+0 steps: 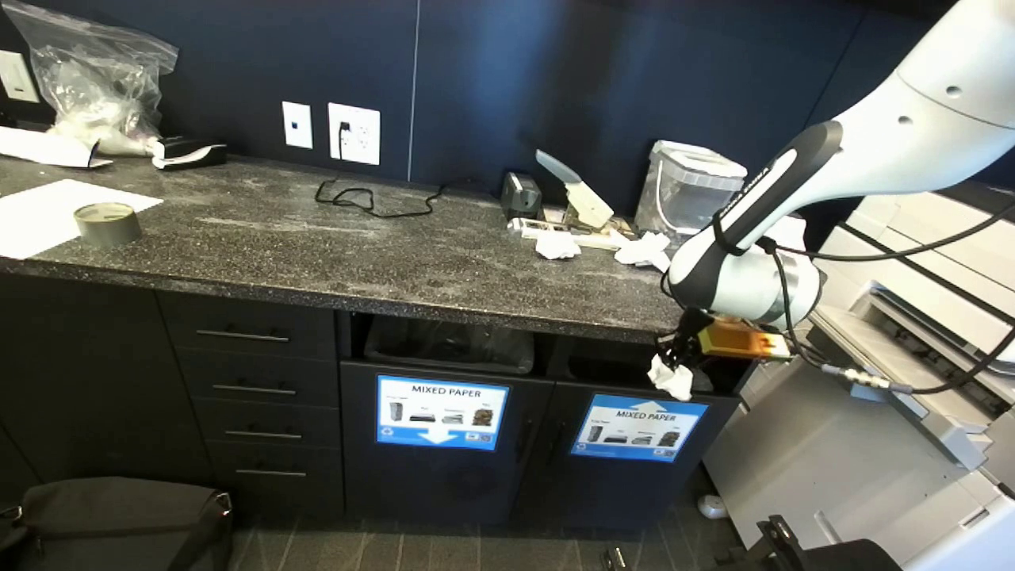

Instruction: Place the papers on the countertop inside the bin on the right

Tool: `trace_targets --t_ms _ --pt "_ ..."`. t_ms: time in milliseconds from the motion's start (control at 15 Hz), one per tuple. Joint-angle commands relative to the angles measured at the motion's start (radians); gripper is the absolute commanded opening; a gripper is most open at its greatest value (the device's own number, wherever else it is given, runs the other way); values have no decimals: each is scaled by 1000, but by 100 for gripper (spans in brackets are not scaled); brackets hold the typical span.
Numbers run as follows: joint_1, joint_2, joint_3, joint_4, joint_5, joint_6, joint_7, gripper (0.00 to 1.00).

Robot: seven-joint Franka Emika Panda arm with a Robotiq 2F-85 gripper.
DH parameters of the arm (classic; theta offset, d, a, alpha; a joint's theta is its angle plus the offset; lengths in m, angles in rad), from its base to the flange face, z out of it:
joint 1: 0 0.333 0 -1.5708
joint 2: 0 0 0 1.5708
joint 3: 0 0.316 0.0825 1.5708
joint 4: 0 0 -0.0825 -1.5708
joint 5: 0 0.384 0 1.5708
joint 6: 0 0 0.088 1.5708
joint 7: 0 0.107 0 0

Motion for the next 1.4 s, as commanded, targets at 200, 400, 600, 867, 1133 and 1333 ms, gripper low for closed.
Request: trace_targets --t_ms 200,400,600,867,1133,1333 --pt "-146 151 140 -32 -19 361 3 12" --pt "-177 244 140 1 -85 509 44 12" --pt "-181 318 115 37 -151 631 95 12" --pt "-183 412 94 110 -209 774 166 12" --pt "-170 493 73 183 -236 912 223 12" --pt "-158 566 60 246 -244 1006 257 13"
